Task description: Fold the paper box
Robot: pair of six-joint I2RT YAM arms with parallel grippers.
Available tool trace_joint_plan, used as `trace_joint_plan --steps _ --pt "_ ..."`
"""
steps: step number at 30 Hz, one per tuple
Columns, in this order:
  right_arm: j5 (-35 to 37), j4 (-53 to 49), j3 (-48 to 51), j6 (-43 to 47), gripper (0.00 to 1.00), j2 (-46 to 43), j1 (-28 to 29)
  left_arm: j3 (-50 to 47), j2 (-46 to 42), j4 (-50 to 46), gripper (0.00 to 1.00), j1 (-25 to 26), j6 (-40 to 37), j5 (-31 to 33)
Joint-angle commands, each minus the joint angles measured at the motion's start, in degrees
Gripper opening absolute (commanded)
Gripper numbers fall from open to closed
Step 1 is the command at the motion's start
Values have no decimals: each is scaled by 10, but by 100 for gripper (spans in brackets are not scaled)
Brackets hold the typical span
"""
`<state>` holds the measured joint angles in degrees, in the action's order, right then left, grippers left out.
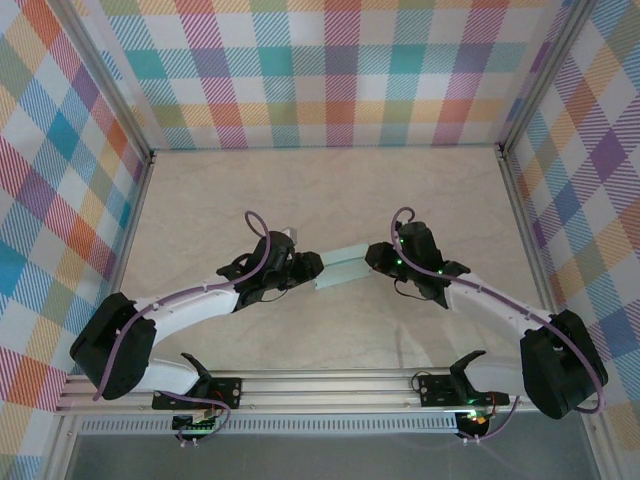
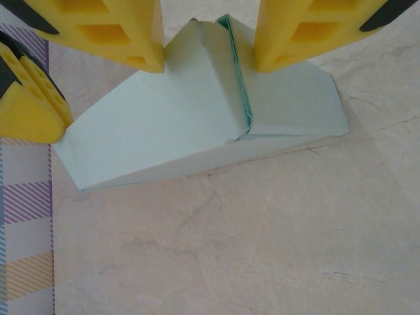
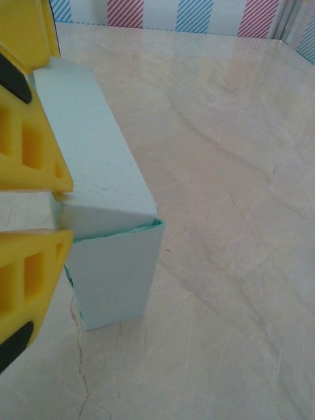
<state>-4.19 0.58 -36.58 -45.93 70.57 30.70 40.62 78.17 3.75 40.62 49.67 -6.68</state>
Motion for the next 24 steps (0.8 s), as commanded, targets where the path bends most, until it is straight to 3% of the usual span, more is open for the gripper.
trace_joint_plan --steps 1,3,5,13,16,20,24 --pt "-13 -5 -5 3 36 -2 -1 -12 16 -46 38 -9 -10 5" --pt "-9 -7 -11 4 53 -4 -2 -10 17 -47 38 -9 -12 4" --pt "-7 -6 -17 1 59 -4 -5 -9 19 -47 39 -10 -14 3" --pt "-31 -2 -28 -52 59 27 -38 -8 24 -44 39 -10 -14 -1" --pt "-50 18 -25 -60 49 44 -42 -8 27 -43 39 -11 -15 -3" --pt "-54 31 -9 -72 23 50 -43 -7 28 -42 39 -11 -15 -3" --pt "-64 48 6 -84 5 50 -46 -7 29 -43 39 -11 -14 -3"
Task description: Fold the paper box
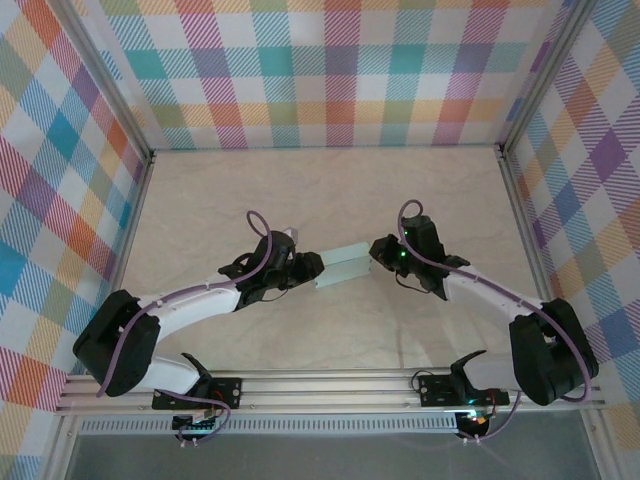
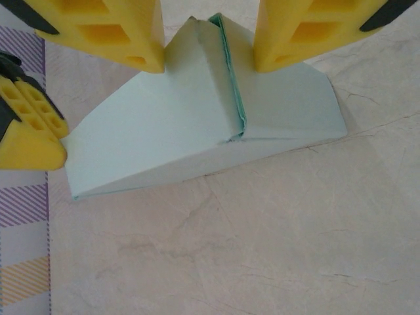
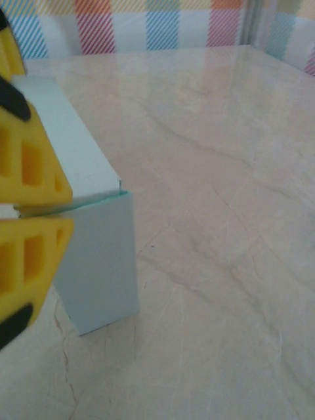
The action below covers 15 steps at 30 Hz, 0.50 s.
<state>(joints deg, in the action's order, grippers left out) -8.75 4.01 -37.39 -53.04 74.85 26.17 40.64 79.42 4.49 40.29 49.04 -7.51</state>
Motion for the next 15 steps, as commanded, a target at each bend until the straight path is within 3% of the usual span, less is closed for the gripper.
trace_joint_plan --steps 1,4,6,8,10,13,15 --pt "-21 17 15 -16 4 8 -1 -8 17 -50 39 -8 -8 4" --pt "-21 20 14 -16 4 3 -1 -8 19 -49 38 -7 -9 3" --pt "-21 20 7 -12 16 0 -1 -8 20 -49 38 -8 -9 2" --pt "-23 20 -1 -8 36 -1 -1 -7 18 -49 38 -9 -9 2" --pt "-24 21 -11 -5 44 2 -1 -8 19 -49 38 -8 -9 2" --pt "-26 18 -20 0 45 15 -1 -9 19 -47 38 -8 -9 1" --pt "-27 20 -18 1 40 25 -2 -9 17 -45 38 -9 -9 0"
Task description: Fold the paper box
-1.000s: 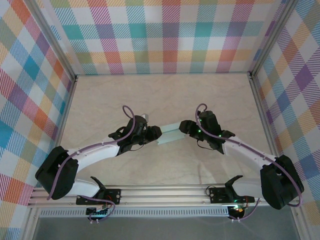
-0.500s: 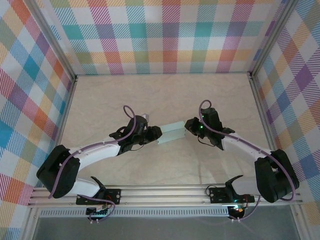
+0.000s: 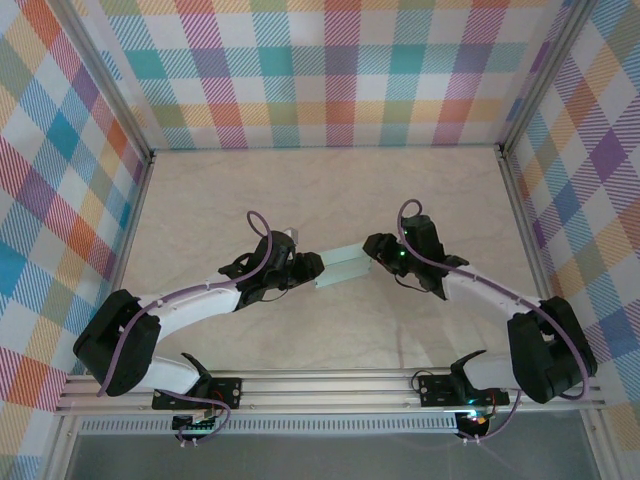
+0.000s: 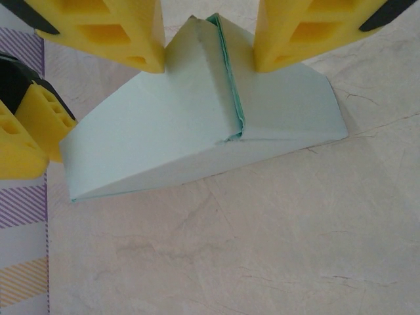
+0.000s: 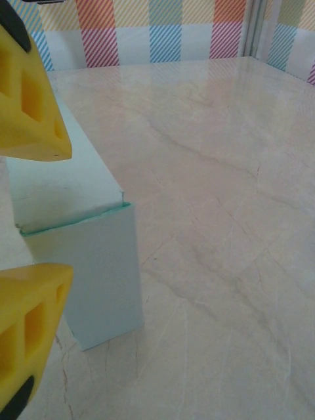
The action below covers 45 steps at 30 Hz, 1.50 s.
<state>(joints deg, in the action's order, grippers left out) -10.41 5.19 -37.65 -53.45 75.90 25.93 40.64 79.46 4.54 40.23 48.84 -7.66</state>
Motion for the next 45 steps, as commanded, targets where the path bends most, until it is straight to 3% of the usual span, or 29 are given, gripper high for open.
trace_joint_plan --steps 1,5,14,18,24,36,42,45 --pt "-11 12 -12 5 36 20 1 -9 16 -45 38 -8 -8 0" --pt "-10 18 1 6 20 34 1 -2 14 -42 42 -9 -23 -16" --pt "-3 9 -2 17 21 29 1 87 -13 -94 72 -23 -60 -40" --pt "-3 10 -1 17 20 31 1 97 -31 -114 75 -37 -66 -35" --pt "-4 6 -5 19 21 35 1 72 -41 -112 53 -76 -62 -46" --pt "-1 1 -5 20 20 31 1 37 23 -44 51 -101 -49 -128" --pt "-2 0 -6 19 20 33 1 24 51 -16 30 -109 -37 -149" --pt "-3 1 -6 19 20 34 1 18 58 -13 12 -110 -38 -151"
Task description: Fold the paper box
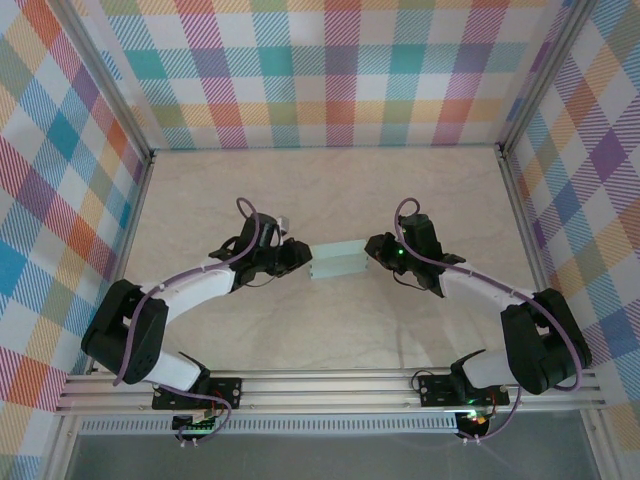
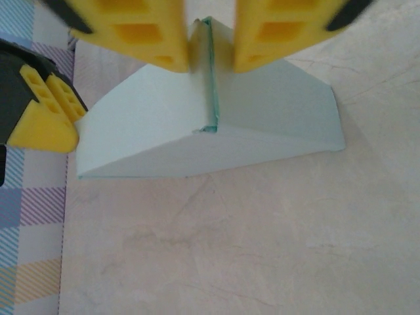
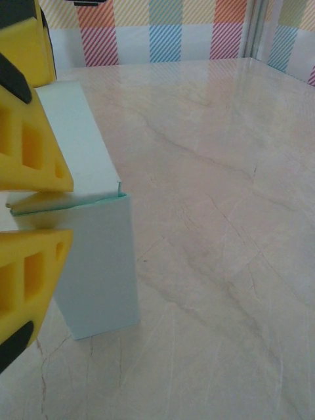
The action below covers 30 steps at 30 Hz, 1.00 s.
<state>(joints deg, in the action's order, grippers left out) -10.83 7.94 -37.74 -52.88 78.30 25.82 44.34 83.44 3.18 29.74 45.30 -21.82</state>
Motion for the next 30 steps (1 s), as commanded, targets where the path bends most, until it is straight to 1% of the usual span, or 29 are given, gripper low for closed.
trace_joint_plan --steps 1,2,3,8,9,11,13,17,19,22,24,25,27,28,29,30 --pt "1 -27 -5 13 20 10 2 -21 20 1 7 -6 -1 -9" --pt "1 -27 -5 13 19 10 2 -24 20 2 4 -6 -1 -9" --pt "0 -27 -6 13 19 10 2 -28 21 3 0 -6 -2 -8" --pt "-3 -25 -6 14 19 10 2 -33 24 2 0 -6 -2 -4" --pt "-4 -25 -8 14 19 9 2 -32 22 2 2 -6 -3 -4" --pt "-7 -26 -10 15 20 6 2 -24 16 -7 20 -6 -8 2" --pt "-9 -27 -14 14 26 2 2 -7 8 -25 36 -6 -16 10" --pt "-1 -44 -33 22 46 -17 2 44 -7 -69 53 -6 -46 28" --pt "8 -57 -42 33 53 -28 2 66 -16 -87 62 -6 -60 45" --pt "21 -79 -56 58 63 -42 2 90 -26 -98 87 -6 -91 76" --pt "32 -97 -64 72 69 -48 2 108 -24 -105 97 -6 -119 86" --pt "39 -108 -68 78 72 -53 2 120 -19 -112 100 -5 -139 86" --pt "52 -121 -68 87 77 -63 1 148 -9 -121 100 -2 -213 60" --pt "59 -126 -66 91 79 -71 1 166 -3 -127 100 2 -281 30" --pt "67 -131 -63 95 81 -80 -1 181 0 -140 100 8 -349 14" --pt "74 -135 -58 96 83 -87 -2 195 4 -156 100 14 -414 17"
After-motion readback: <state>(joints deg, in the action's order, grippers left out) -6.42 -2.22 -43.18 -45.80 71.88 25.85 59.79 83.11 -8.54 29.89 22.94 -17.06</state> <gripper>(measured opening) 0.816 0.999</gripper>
